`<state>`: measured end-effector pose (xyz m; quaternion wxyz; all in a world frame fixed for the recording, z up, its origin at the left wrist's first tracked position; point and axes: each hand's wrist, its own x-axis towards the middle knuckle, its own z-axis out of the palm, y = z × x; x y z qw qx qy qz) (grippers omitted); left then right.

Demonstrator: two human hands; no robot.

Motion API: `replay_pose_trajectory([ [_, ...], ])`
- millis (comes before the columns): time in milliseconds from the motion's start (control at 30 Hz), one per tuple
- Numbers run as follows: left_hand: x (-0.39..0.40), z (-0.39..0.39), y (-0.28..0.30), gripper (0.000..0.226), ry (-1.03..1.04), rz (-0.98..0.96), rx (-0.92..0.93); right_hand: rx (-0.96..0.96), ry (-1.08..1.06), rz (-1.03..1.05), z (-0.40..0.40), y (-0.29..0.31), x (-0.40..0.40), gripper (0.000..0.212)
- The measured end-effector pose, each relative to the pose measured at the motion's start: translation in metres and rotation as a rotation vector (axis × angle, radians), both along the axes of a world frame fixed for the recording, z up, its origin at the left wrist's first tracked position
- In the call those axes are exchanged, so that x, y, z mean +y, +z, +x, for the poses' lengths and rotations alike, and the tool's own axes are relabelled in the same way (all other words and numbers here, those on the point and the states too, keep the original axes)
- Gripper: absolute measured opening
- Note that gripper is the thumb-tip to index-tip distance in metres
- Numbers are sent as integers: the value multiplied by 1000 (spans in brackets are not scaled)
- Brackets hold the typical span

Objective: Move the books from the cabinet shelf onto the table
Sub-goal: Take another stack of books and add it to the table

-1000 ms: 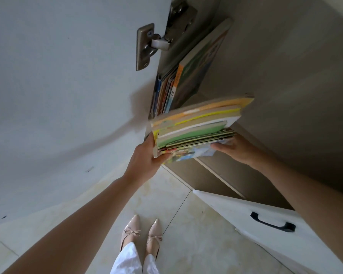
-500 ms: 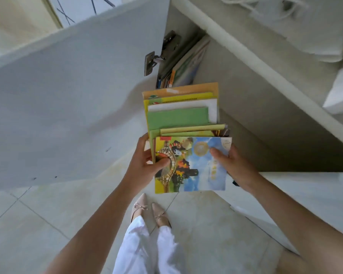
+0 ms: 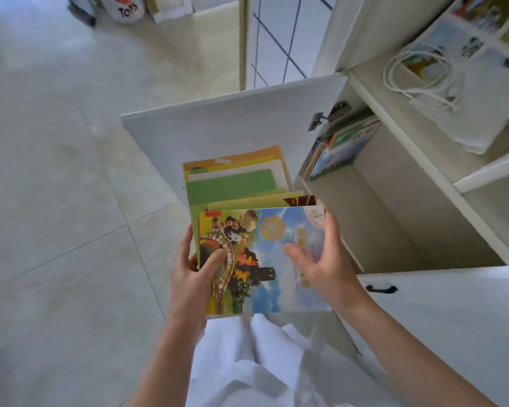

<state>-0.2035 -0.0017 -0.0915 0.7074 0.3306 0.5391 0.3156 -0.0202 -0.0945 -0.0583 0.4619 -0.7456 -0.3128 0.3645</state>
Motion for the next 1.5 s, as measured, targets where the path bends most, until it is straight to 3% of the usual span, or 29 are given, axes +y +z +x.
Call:
replay_pose_trajectory([
  [167,-31,-64,31,69,180,76,30,-60,237,54,-52,21,6,89],
  [567,-114,-243,46,59,707,143,217,-219,864,158,-236,37,45,81],
  [767,-160,-353,51,62,871,151,291,-177,1081,169,-362,31,40,78],
  [1000,-205,-446,64,81,991,182,376,-121,1303,154,-483,30,31,74],
  [1500,-159,-600,48,79,1312,100,424,-169,1659,118,-692,18,123,74],
])
